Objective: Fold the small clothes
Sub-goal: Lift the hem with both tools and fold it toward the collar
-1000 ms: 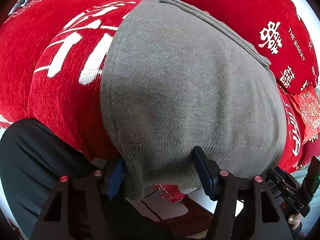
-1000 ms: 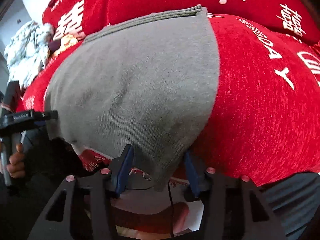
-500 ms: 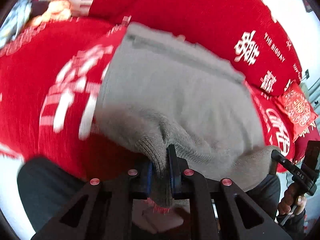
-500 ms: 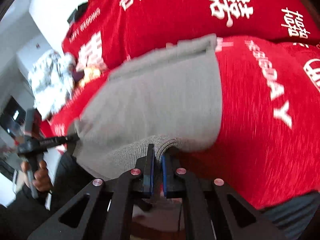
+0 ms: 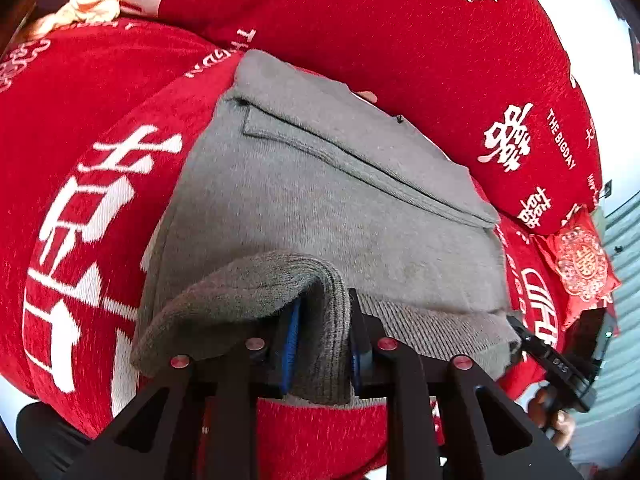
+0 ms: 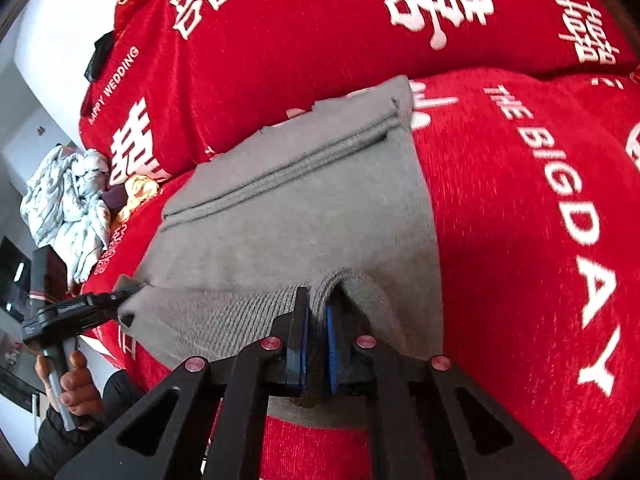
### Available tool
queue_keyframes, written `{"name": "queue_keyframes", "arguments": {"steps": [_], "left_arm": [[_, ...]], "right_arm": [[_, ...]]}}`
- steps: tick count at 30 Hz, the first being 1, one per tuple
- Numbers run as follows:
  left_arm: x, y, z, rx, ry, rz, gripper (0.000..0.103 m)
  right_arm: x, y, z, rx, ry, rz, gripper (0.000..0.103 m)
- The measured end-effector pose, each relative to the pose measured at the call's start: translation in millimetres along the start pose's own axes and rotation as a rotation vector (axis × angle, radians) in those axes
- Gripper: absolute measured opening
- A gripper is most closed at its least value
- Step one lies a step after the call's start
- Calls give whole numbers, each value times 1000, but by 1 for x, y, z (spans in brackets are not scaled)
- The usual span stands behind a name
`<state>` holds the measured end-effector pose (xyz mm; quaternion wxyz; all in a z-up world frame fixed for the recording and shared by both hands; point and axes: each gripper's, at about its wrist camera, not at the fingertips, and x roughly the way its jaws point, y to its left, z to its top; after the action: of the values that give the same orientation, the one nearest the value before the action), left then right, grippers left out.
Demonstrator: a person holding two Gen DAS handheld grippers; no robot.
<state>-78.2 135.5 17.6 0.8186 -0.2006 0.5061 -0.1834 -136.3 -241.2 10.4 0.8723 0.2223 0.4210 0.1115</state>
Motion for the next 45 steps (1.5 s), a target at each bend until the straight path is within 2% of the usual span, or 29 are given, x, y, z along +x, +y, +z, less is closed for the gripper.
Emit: {"name": "queue_keyframes", "arguments": {"steps": [1,2,3,4,5,7,8,13,15,16,17,18,19,20,21,22,25,28,30,31,39,45], "left_arm": [[-1,2,-1,-5,5,-20,50],[-3,3,-3,-10,6,-57,62],[-7,3,-6,-16,0,-93,83],[-10,2,-7,-18,-11,-87,91],[-16,-1,-9,-9,-39,-56,91],[-17,-4,-9,13,-38,-51,91],[-14,-5,-8,13,-26,-54,91],[-10,-14,-11,16,7,-62,91],[-6,-23,-10,42,20,-32,91],[0,-26,-9,47,39,-12,87],[3,-27,-8,49,51,-5,79],[7,-29,-8,55,66,14,56],[8,-30,-9,68,67,50,44],[7,-31,-9,73,64,60,37],[6,-29,-10,73,68,59,15],[7,-27,-10,65,79,49,11],[3,-22,-11,41,77,36,11],[0,-25,-14,50,69,52,11],[-2,-29,-16,63,58,69,11],[-3,-30,-16,65,54,77,11],[-44,-52,-3,96,-63,104,11],[-41,-72,24,146,-99,130,11]], "right_arm": [[-1,-1,-1,10,-2,13,11],[-3,-4,-1,24,-5,28,12],[-4,-5,-2,30,-5,34,15],[-5,-5,-2,36,-7,37,21],[-6,-5,-3,42,-10,41,24],[-9,-5,-4,51,-17,58,47],[-10,-4,-4,52,-21,69,51],[-10,-1,-2,81,-14,89,53],[-3,-7,0,130,13,112,53],[2,-6,1,132,30,109,49],[4,-4,1,114,42,98,45],[7,0,1,91,55,83,34],[8,3,0,72,65,72,22],[10,6,-1,59,75,70,19],[11,8,-2,52,81,72,18],[11,9,-3,47,84,72,18],[12,7,-4,46,92,78,18],[12,-2,-2,108,107,114,18],[11,-4,-1,95,110,118,18],[9,-3,-1,78,109,113,7],[-31,-3,18,72,-25,143,7],[-44,7,44,66,-88,112,7]]}}
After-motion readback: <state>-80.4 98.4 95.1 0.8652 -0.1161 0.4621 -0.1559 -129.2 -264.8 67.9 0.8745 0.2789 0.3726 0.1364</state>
